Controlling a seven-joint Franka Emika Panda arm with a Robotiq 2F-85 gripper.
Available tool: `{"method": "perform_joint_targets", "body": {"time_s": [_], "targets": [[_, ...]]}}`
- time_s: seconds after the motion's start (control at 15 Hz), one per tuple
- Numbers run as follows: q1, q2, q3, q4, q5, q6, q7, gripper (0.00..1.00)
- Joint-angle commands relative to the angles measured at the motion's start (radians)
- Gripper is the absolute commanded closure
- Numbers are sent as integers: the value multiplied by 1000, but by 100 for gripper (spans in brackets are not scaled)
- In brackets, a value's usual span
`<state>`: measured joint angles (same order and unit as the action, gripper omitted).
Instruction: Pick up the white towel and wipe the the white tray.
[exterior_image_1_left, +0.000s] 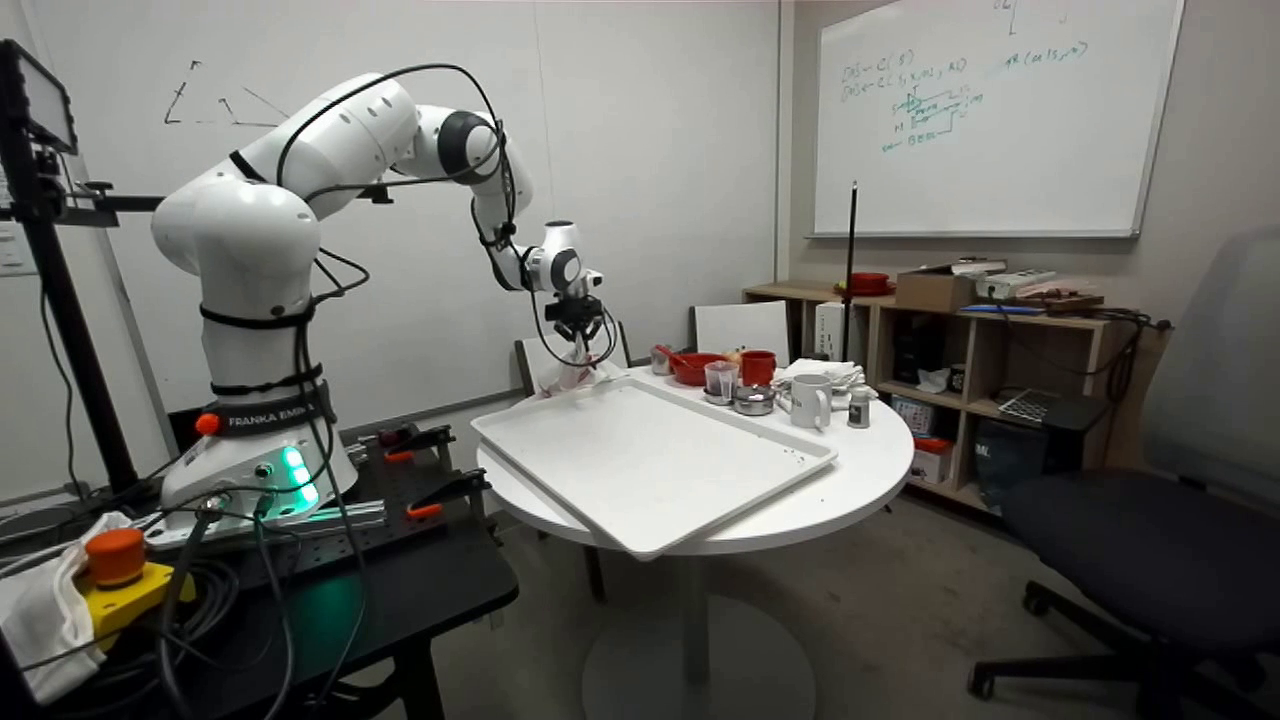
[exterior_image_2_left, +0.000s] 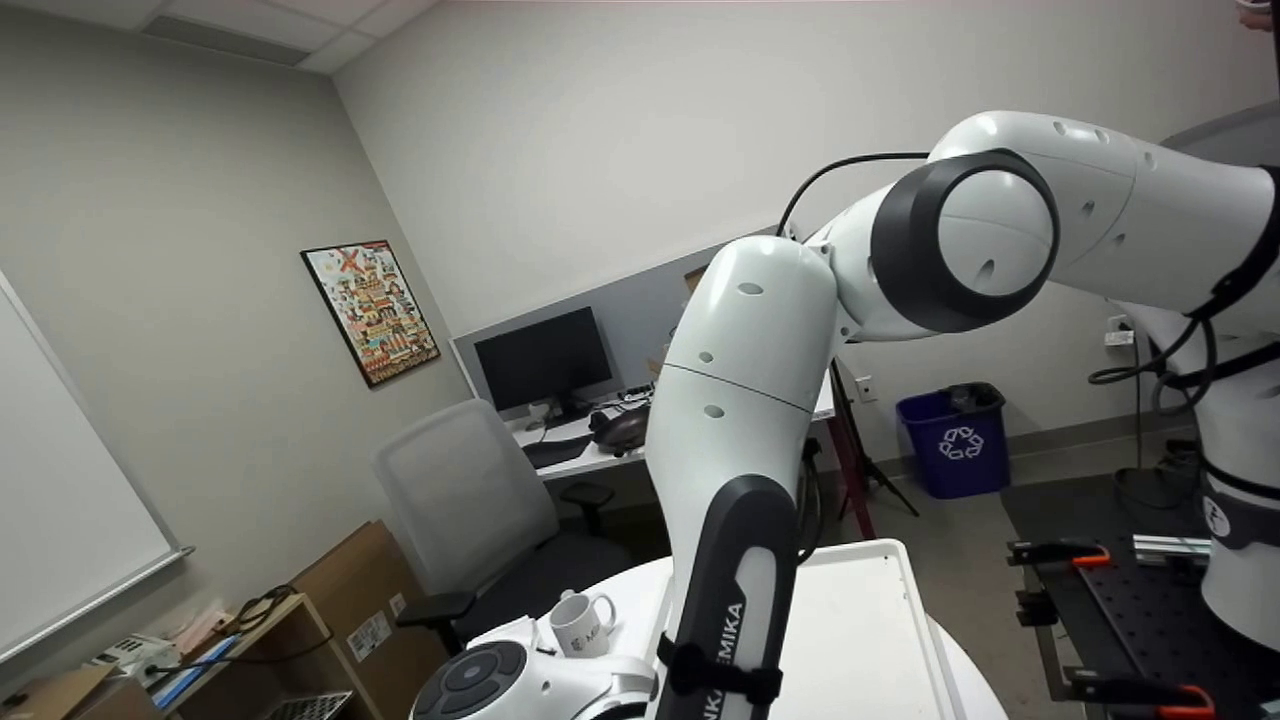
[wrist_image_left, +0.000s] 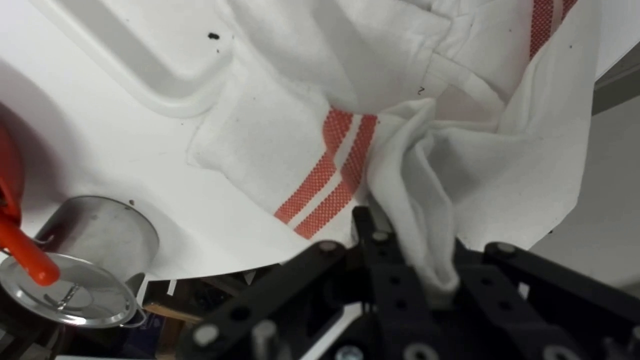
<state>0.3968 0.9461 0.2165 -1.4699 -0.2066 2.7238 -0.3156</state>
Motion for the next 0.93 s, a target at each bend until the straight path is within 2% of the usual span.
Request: {"method": "perform_joint_targets", "body": {"time_s": [0.0, 0.47, 0.87], "targets": [[38, 13, -44, 59, -18, -28, 80, 98], [91, 2, -124, 77, -30, -46, 196, 98], [141, 0, -178, 98, -46, -110, 293, 98]]}}
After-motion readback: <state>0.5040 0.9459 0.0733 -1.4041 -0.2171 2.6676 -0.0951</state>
